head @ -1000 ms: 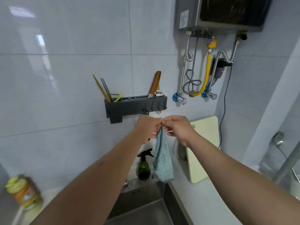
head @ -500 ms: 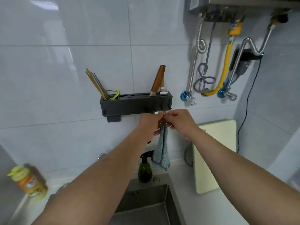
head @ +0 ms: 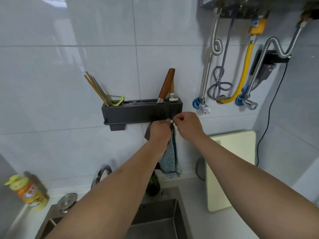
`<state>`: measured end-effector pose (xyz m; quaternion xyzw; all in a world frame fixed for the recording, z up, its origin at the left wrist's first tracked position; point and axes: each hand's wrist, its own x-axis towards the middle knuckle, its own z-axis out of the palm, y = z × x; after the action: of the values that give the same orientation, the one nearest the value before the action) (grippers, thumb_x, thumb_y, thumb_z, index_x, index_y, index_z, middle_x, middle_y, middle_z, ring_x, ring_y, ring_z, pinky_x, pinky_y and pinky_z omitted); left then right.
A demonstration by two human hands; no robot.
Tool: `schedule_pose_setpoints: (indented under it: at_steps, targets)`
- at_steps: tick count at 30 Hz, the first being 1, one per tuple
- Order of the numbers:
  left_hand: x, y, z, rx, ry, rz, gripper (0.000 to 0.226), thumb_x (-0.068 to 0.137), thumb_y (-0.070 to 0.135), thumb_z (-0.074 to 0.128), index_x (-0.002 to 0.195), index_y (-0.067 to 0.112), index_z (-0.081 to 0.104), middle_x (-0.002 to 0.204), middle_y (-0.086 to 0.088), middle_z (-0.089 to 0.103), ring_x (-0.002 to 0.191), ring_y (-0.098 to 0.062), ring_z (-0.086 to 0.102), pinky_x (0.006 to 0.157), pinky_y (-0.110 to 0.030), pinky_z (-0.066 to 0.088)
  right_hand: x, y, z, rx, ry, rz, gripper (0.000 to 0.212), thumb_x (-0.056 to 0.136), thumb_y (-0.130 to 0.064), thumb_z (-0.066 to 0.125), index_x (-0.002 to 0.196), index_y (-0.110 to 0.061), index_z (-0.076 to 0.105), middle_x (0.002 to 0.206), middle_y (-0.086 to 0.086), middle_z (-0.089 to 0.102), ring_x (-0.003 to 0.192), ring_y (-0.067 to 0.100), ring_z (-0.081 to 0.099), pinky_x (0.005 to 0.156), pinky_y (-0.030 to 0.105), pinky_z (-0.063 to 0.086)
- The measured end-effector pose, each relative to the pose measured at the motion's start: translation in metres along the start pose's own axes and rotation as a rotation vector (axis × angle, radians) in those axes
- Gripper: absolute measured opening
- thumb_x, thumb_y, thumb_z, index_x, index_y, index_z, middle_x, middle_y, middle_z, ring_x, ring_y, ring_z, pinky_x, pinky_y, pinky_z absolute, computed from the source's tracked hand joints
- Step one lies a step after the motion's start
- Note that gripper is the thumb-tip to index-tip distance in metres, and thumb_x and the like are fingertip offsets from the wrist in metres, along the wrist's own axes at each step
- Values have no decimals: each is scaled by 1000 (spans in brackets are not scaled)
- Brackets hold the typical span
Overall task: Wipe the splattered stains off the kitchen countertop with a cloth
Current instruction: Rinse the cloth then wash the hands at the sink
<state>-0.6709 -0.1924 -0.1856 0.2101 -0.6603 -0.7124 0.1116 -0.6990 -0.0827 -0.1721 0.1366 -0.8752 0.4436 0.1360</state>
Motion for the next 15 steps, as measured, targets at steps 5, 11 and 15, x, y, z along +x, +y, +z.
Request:
schedule_pose_setpoints:
  at_steps: [5, 11, 15]
  targets:
    - [3, -3, 8, 48, 39, 67, 41, 104, 23, 58, 64, 20, 53, 61, 2, 52, 55, -11, 47, 57, -27, 40, 9, -4, 1, -156, 52, -11, 24, 93, -18, 54, 82, -18, 76, 81, -1, 70, 73, 18, 64, 63, 32, 52]
    - [8, 5, 10, 104, 47, 57, 34, 105, 21, 58, 71, 16, 54, 67, 0, 54, 59, -10, 49, 58, -27, 39, 11, -3, 8, -370, 106, -3, 26, 96, -26, 51, 94, -23, 76, 88, -2, 70, 77, 18, 62, 59, 26, 43]
    - [7, 1, 4, 90, -13, 18, 27, 101, 21, 60, 74, 21, 56, 77, 0, 58, 69, -16, 55, 76, -38, 56, 12, 2, 9, -387, 69, -15, 28, 98, -23, 52, 106, -27, 78, 100, 0, 73, 88, 22, 67, 66, 28, 46]
